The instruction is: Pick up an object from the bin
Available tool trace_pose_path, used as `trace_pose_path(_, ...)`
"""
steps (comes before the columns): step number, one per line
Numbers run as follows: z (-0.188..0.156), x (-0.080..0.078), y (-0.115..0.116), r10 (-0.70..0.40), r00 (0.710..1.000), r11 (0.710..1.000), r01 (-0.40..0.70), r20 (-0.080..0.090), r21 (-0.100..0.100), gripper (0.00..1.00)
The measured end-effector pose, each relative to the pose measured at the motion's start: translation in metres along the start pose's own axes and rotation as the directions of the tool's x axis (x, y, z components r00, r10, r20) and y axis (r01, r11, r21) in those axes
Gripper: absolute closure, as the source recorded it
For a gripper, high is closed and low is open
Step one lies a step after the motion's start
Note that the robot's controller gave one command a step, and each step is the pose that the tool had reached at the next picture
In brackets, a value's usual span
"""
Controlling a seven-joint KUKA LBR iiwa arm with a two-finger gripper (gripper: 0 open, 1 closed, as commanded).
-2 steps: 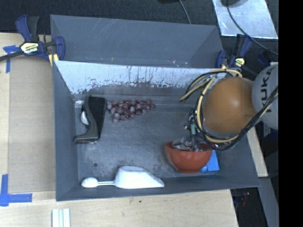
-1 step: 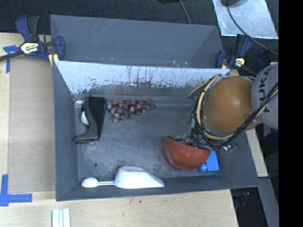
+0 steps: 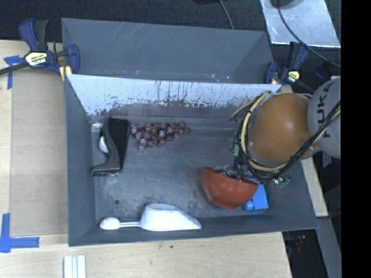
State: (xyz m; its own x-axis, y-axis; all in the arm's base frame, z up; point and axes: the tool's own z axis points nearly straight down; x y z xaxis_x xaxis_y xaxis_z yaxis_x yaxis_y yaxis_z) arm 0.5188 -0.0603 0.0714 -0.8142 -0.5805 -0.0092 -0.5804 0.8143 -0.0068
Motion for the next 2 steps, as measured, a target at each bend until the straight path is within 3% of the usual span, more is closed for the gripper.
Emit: trace_pose_path(2,0.0,0.0,0.0,-0.001,1.0,1.0,0.001,0.0,0.0,1.0)
